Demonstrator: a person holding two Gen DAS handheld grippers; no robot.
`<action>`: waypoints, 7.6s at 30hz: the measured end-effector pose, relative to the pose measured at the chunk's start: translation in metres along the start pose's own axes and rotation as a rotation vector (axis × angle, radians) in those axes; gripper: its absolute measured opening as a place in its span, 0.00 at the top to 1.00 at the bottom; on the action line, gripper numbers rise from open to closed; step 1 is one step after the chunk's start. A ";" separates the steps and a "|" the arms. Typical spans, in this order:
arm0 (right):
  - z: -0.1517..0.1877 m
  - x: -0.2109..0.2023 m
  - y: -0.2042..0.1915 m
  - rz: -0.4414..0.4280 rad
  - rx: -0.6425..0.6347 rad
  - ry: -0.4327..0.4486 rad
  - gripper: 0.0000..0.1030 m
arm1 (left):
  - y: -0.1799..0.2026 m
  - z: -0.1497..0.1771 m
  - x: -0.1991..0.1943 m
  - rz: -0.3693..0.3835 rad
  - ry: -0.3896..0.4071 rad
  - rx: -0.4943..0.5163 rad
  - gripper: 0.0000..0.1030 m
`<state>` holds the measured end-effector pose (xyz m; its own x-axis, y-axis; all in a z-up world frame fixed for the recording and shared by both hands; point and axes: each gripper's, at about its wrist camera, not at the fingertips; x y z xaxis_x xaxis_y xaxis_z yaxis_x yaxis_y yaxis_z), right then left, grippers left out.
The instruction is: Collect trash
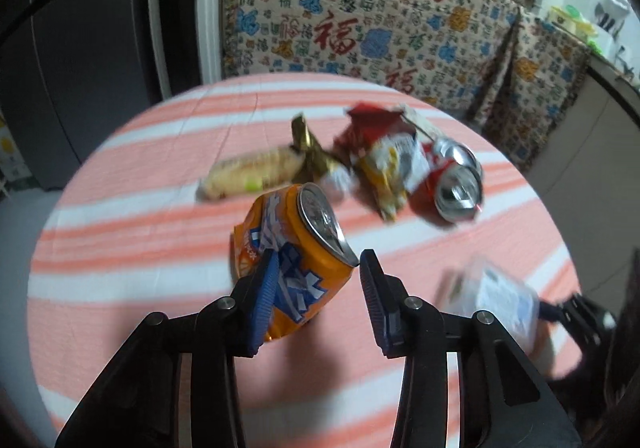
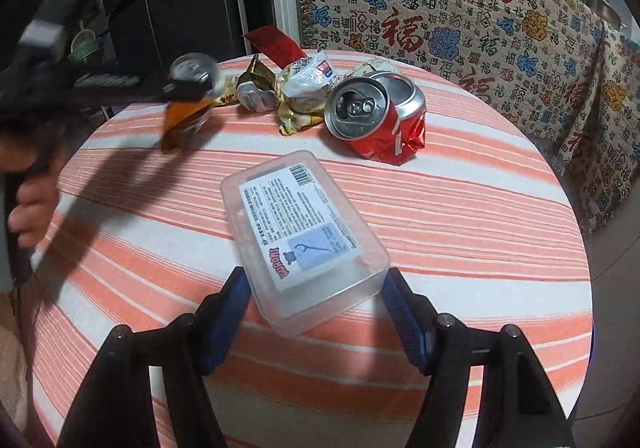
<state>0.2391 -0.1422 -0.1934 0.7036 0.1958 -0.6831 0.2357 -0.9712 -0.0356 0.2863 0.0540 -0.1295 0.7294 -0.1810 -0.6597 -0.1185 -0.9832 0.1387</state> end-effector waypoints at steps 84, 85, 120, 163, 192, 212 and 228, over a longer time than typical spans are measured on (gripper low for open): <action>0.014 -0.138 0.214 0.221 0.246 0.125 0.34 | 0.219 0.015 -0.016 0.299 0.026 0.141 0.27; 0.017 -0.143 0.233 0.255 0.263 0.123 0.34 | 0.232 0.012 -0.012 0.318 0.023 0.154 0.27; 0.114 -0.070 0.511 0.282 0.783 0.027 0.28 | 0.493 0.058 0.221 0.428 -0.170 0.308 0.07; 0.000 0.002 0.045 0.083 0.024 -0.041 0.15 | 0.027 0.047 0.043 -0.138 -0.066 0.097 0.00; -0.018 0.034 0.041 0.136 0.076 -0.056 0.00 | 0.018 0.045 0.044 -0.145 -0.062 0.083 0.00; -0.017 0.034 0.040 0.141 0.074 -0.055 0.00 | 0.019 0.047 0.043 -0.150 -0.060 0.079 0.00; -0.016 0.033 0.042 0.138 0.079 -0.055 0.00 | 0.015 0.048 0.039 -0.092 -0.078 0.137 0.00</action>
<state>0.2829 -0.1747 -0.2062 0.6873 0.0540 -0.7244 0.0844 -0.9964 0.0057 0.2803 0.0315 -0.1883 0.6876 -0.0861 -0.7210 -0.1483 -0.9887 -0.0234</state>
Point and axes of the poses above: each gripper's, at about its wrist camera, not at the fingertips, and x roughly the way its jaws point, y to its right, z to its underside, and after that the axes turned 9 degrees about y, right-handed
